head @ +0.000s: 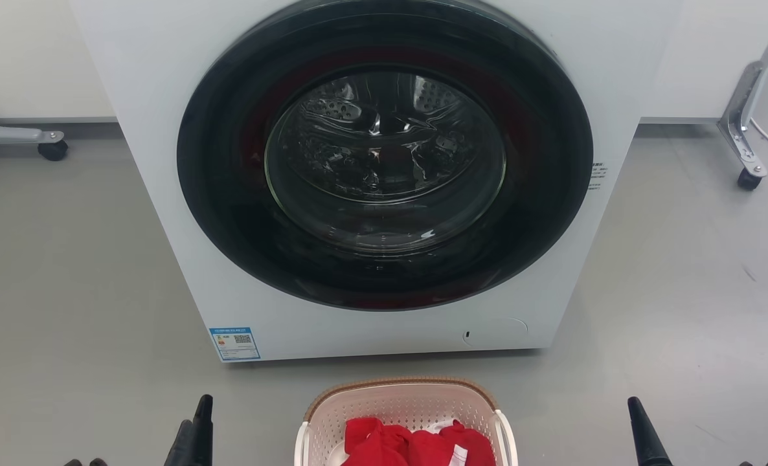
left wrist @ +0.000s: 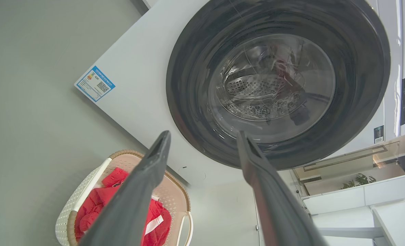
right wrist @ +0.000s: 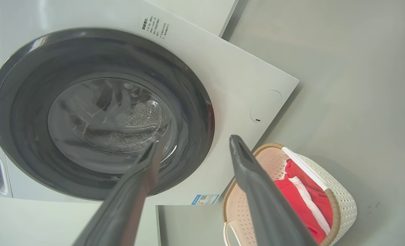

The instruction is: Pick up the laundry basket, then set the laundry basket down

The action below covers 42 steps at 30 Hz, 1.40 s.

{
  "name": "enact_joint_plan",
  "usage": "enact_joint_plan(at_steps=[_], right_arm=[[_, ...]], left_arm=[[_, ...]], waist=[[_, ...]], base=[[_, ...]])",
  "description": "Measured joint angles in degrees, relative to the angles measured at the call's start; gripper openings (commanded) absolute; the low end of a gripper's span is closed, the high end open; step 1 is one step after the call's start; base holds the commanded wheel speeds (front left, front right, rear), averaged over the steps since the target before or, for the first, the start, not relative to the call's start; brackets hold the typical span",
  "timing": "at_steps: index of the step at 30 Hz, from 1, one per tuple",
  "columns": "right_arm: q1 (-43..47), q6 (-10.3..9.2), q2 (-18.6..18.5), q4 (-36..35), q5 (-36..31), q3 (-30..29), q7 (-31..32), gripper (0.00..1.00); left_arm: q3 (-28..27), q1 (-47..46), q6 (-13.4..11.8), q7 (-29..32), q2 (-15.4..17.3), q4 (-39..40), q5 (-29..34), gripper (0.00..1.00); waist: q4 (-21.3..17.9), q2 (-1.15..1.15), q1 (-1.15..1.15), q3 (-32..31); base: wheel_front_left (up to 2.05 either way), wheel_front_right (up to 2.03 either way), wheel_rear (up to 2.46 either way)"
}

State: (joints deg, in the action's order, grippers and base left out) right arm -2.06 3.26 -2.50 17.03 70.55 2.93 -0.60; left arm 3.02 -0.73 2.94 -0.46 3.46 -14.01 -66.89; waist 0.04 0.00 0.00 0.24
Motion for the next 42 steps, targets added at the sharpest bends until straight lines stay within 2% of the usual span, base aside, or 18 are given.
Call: enact_joint_plan(at_steps=[18, 42], right_arm=[[-0.02, -3.27, -1.4, -0.83, -18.33, 6.68, -3.63, 1.0], [-0.02, -6.38, -1.64, -1.54, -38.65, 13.04, -8.67, 1.0]], left_arm=[[5.31, 0.4, -3.03, -3.8, 2.09, 2.78, 21.14, 1.0], [10.07, 2.39, -6.55, -8.8, 2.98, 5.56, 43.83, 1.0]], waist=[[-0.01, 0.0, 0.0, 0.32], [-0.16, 0.0, 0.0, 0.8]], base=[[0.0, 0.0, 0.0], [0.0, 0.0, 0.0]])
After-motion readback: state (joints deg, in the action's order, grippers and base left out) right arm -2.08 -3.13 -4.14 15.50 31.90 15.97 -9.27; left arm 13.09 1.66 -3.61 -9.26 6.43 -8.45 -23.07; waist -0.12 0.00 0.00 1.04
